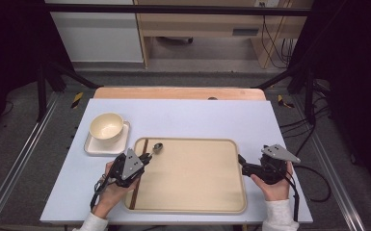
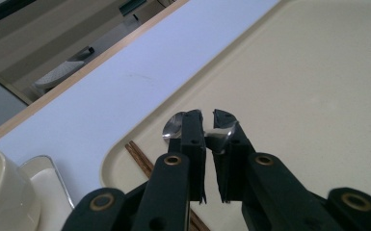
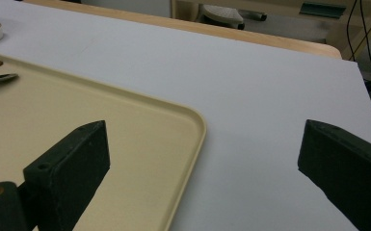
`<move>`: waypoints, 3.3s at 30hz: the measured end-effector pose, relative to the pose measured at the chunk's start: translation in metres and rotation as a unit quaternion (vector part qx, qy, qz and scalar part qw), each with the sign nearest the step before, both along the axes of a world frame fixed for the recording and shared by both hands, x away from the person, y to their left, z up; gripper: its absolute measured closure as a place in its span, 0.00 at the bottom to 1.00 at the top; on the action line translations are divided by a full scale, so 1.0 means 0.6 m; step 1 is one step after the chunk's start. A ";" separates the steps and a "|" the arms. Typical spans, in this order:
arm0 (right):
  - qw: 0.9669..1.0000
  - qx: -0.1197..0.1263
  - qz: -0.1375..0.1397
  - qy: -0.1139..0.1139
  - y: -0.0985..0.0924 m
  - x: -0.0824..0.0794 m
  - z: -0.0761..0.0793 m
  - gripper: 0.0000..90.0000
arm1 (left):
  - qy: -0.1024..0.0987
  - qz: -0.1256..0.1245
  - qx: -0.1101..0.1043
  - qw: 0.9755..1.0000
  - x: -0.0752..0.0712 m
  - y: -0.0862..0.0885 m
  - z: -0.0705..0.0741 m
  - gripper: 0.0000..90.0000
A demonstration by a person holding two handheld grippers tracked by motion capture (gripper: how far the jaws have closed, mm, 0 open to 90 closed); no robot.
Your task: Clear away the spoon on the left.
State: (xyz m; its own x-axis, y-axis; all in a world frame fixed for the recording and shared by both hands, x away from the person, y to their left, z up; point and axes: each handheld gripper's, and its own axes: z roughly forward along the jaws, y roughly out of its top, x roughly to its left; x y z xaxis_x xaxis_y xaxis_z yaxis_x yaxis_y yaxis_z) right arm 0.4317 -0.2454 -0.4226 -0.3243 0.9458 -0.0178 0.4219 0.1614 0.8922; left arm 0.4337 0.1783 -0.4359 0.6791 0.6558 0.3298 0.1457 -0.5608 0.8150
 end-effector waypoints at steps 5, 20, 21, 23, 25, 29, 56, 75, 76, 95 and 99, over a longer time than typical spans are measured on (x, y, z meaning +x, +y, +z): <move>1.000 -0.002 0.002 -0.001 0.000 0.000 0.000 0.05 | 0.006 -0.009 0.000 1.000 0.000 -0.004 -0.004 0.90; 1.000 -0.001 0.002 -0.001 0.001 -0.001 0.001 0.05 | 0.021 -0.020 0.011 1.000 -0.004 -0.009 -0.014 0.81; 1.000 0.001 0.003 0.001 0.000 -0.002 0.002 0.05 | 0.021 -0.020 0.011 1.000 -0.004 -0.009 -0.015 0.80; 1.000 -0.001 0.002 -0.002 0.000 -0.001 0.001 0.05 | 0.023 -0.021 0.014 0.999 -0.005 -0.010 -0.017 0.80; 1.000 0.000 0.002 0.000 0.001 -0.001 0.001 0.05 | 0.026 -0.021 0.015 0.999 -0.006 -0.010 -0.020 0.80; 1.000 0.000 0.003 0.001 0.003 -0.001 0.001 0.05 | 0.030 -0.022 0.021 0.999 -0.009 -0.011 -0.026 0.79; 1.000 -0.001 0.005 0.001 0.004 -0.002 0.002 0.05 | 0.069 -0.023 0.045 0.996 -0.022 -0.020 -0.057 0.51; 1.000 -0.001 0.006 -0.003 0.004 -0.004 0.005 0.05 | 0.087 -0.024 0.053 0.995 -0.034 -0.026 -0.069 0.41; 1.000 0.001 0.006 -0.002 0.004 -0.004 0.006 0.05 | 0.087 -0.024 0.048 0.995 -0.035 -0.027 -0.070 0.41; 1.000 0.003 0.005 -0.005 0.001 -0.005 0.007 0.05 | 0.085 -0.006 -0.019 0.996 -0.026 0.003 -0.036 0.34; 1.000 0.002 0.004 -0.004 0.001 -0.005 0.007 0.05 | 0.079 0.007 -0.029 0.996 -0.021 0.016 -0.026 0.33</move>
State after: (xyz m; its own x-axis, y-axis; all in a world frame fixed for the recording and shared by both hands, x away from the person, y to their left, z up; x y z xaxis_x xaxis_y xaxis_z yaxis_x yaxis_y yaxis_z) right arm 0.4289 -0.2450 -0.4184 -0.3317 0.9432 -0.0162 0.4130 0.1607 0.8964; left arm 0.4212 0.1879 -0.4514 0.7099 0.6807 0.1810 0.2818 -0.5100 0.8127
